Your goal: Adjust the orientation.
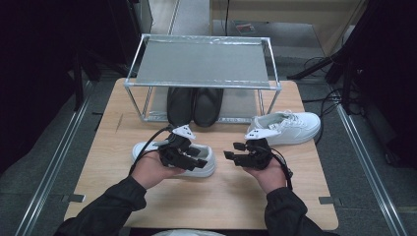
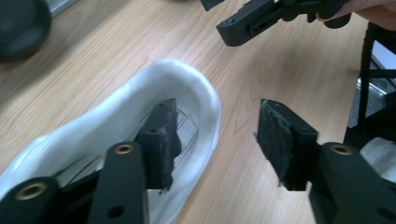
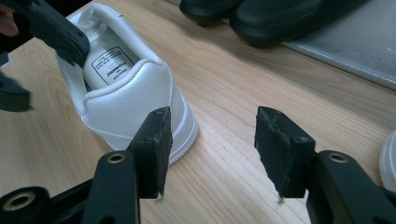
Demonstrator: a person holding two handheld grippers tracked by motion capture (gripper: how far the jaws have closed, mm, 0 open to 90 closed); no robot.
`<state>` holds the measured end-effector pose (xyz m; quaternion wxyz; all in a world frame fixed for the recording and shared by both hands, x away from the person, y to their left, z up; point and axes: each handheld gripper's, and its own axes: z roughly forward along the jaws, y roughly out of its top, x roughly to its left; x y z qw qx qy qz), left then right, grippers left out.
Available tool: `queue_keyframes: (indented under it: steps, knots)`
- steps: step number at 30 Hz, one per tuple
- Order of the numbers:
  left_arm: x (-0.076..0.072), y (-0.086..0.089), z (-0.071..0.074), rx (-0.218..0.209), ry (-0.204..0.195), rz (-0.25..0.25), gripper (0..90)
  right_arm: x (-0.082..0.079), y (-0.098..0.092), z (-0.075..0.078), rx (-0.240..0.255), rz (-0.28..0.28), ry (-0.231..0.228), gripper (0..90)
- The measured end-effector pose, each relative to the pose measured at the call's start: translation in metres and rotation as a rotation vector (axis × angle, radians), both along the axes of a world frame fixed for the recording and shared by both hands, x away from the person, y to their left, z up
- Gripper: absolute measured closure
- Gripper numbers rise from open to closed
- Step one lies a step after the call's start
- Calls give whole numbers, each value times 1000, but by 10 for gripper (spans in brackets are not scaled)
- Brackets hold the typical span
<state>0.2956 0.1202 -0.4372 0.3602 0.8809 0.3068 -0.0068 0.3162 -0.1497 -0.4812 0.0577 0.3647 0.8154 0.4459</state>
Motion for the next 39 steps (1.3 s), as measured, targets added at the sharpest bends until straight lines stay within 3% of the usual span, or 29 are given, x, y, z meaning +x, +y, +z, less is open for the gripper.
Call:
queue_keyframes:
  steps: [8,12,27,32,34,35,39]
  knots:
    - [-6,25,0,-35,-1,51,371,4,9,0,-8,25,1,471]
    - [-13,41,0,-68,-8,80,364,7,15,-1,-14,42,0,469]
    - [-29,89,-9,-81,-5,211,396,18,26,0,-17,52,-2,476]
    - [-38,98,-17,-41,-5,237,530,21,28,-1,-12,44,-1,514]
    - [-39,101,-24,-37,-13,230,706,23,29,-1,-10,36,-11,542]
    - [-36,104,-30,-36,28,234,790,24,31,-1,-8,31,-14,577]
    - [-29,107,-42,-27,75,244,870,24,38,-3,-21,40,-22,692]
